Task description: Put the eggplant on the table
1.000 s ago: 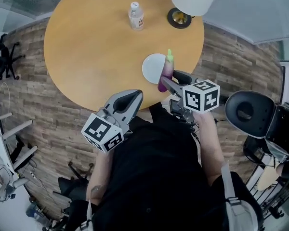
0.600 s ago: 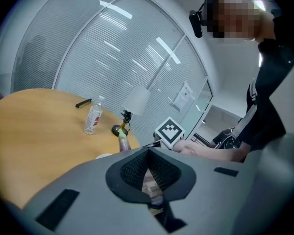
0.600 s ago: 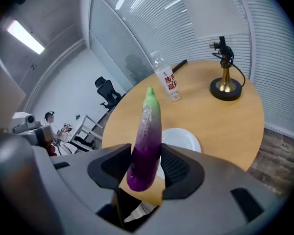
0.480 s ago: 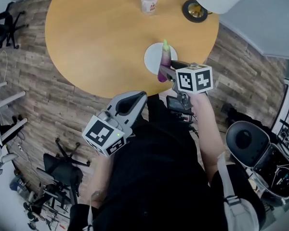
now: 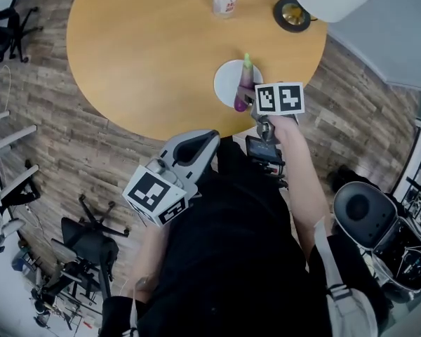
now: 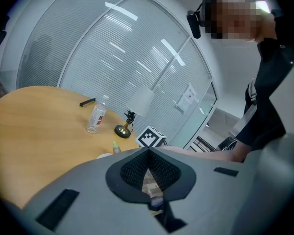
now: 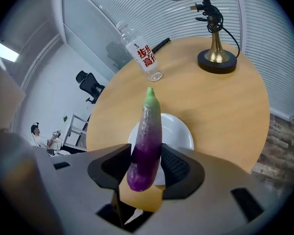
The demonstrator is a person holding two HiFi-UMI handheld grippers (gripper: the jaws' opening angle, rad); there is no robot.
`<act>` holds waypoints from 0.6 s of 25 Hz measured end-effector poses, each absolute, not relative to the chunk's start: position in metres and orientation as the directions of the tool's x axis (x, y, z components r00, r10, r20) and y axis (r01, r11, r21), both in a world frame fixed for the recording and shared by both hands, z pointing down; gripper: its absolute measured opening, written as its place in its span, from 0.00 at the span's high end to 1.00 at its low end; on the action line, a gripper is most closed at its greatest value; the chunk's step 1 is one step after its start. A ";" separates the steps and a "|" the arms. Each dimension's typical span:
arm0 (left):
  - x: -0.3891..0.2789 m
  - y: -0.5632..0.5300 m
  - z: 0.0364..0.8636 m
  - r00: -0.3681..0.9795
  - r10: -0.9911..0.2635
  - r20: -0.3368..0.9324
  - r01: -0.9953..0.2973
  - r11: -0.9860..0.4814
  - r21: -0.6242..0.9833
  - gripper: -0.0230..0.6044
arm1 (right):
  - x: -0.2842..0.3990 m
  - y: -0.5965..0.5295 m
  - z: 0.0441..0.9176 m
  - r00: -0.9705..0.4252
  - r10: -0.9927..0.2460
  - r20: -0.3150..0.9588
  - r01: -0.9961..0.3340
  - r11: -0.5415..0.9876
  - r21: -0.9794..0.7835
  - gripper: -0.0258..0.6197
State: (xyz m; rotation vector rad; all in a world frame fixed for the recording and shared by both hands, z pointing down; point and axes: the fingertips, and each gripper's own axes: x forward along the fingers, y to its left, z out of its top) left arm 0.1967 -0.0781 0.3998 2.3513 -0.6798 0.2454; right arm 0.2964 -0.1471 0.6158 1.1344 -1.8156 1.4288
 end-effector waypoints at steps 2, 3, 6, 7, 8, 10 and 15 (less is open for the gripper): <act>0.200 -0.080 0.399 0.849 -0.403 0.342 -0.528 -0.645 0.553 0.94 | 0.298 -0.149 0.621 -0.479 -0.262 0.838 -0.874 0.061 -0.481 0.67; 0.201 -0.081 0.399 0.850 -0.401 0.342 -0.527 -0.646 0.552 0.95 | 0.298 -0.149 0.623 -0.480 -0.255 0.839 -0.874 0.054 -0.484 0.67; 0.206 -0.081 0.399 0.851 -0.396 0.344 -0.525 -0.646 0.554 0.95 | 0.299 -0.149 0.632 -0.484 -0.243 0.841 -0.870 0.031 -0.492 0.67; 0.206 -0.081 0.399 0.852 -0.394 0.345 -0.524 -0.647 0.554 0.95 | 0.300 -0.150 0.635 -0.484 -0.244 0.840 -0.869 0.026 -0.493 0.66; 0.207 -0.080 0.398 0.852 -0.392 0.347 -0.524 -0.648 0.552 0.94 | 0.299 -0.151 0.637 -0.485 -0.248 0.839 -0.868 0.021 -0.496 0.66; 0.207 -0.078 0.397 0.853 -0.389 0.348 -0.522 -0.652 0.550 0.94 | 0.299 -0.151 0.639 -0.487 -0.257 0.835 -0.865 0.012 -0.501 0.66; 0.204 -0.073 0.395 0.851 -0.389 0.352 -0.525 -0.655 0.543 0.94 | 0.297 -0.149 0.641 -0.485 -0.272 0.831 -0.865 0.011 -0.501 0.66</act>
